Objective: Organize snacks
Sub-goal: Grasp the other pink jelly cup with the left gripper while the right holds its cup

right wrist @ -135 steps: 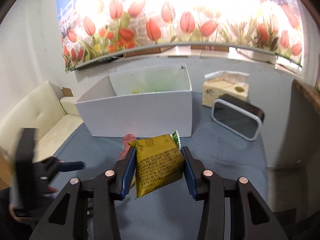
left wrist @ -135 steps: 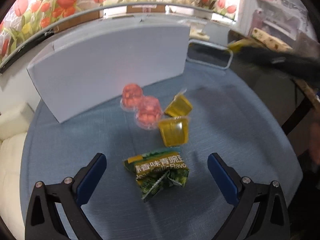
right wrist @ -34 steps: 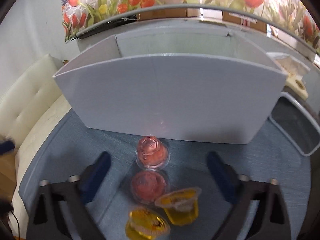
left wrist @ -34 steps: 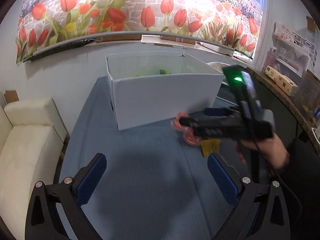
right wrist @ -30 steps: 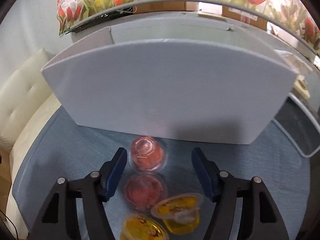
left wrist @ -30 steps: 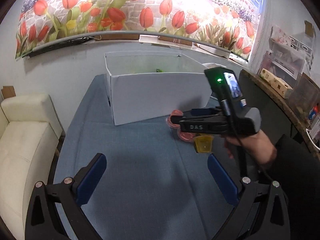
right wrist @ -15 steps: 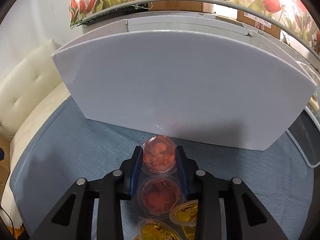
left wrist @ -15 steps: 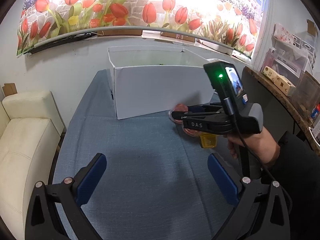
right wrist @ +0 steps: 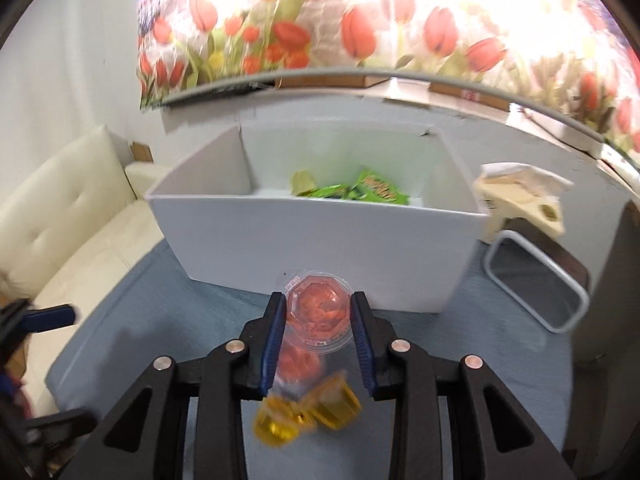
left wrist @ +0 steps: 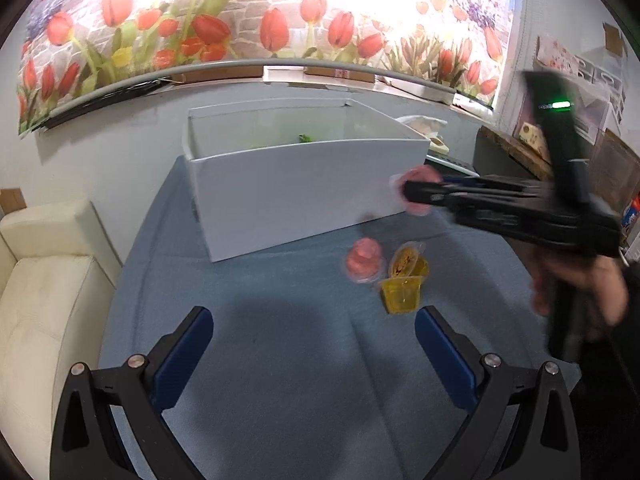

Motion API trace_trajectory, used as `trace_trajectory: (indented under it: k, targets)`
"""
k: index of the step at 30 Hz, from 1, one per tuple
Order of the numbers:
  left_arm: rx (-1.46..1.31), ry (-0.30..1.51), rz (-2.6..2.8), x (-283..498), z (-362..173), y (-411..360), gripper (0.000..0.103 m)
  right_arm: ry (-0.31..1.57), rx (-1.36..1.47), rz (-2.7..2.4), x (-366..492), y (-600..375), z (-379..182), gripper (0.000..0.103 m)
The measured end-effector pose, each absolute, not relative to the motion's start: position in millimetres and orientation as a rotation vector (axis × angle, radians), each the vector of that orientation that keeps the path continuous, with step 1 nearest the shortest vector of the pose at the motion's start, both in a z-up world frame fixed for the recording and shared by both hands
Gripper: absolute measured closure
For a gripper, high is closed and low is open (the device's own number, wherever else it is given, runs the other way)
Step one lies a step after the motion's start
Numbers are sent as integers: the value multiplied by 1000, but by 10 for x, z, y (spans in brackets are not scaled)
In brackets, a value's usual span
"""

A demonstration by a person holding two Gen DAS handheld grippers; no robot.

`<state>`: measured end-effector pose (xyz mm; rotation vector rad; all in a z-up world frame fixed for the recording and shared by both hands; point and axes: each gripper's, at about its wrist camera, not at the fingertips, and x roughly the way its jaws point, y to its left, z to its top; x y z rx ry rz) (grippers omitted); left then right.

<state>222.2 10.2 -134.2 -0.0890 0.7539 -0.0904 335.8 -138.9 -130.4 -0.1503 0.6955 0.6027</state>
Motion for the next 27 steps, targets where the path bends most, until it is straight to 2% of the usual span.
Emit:
trace_trajectory:
  k: [5,18,19,21,22,23,25,27]
  targets:
    - [-61,785,-117,2599,-1475,-65,0,688,-119,570,3117,-1747,-1243,67]
    - [16,890,-153,3486,-1920,-432,2,729,-23,541,2631,-2244,-1507,67]
    - [15,897,-154,3499,-1939,-439,6,732,-23,540,2636,-2248,-1521,67]
    - [11,920,-149,3549,-1989,-440,37,734,-15,542,2639,-2263,-1539,67]
    - [-3,931,-165,3577,-2006,-439,45,734,-11,542,2639,-2262,-1546,67]
    - [-10,949,-180,3602,-2033,-442,59,734,-8,543,2639,-2262,-1550,67]
    - [8,947,-183,3603,-2034,-472,64,732,-3,547,2635,-2259,-1555,67]
    - [39,938,-187,3591,-2021,-518,64,733,-4,548,2633,-2247,-1562,67]
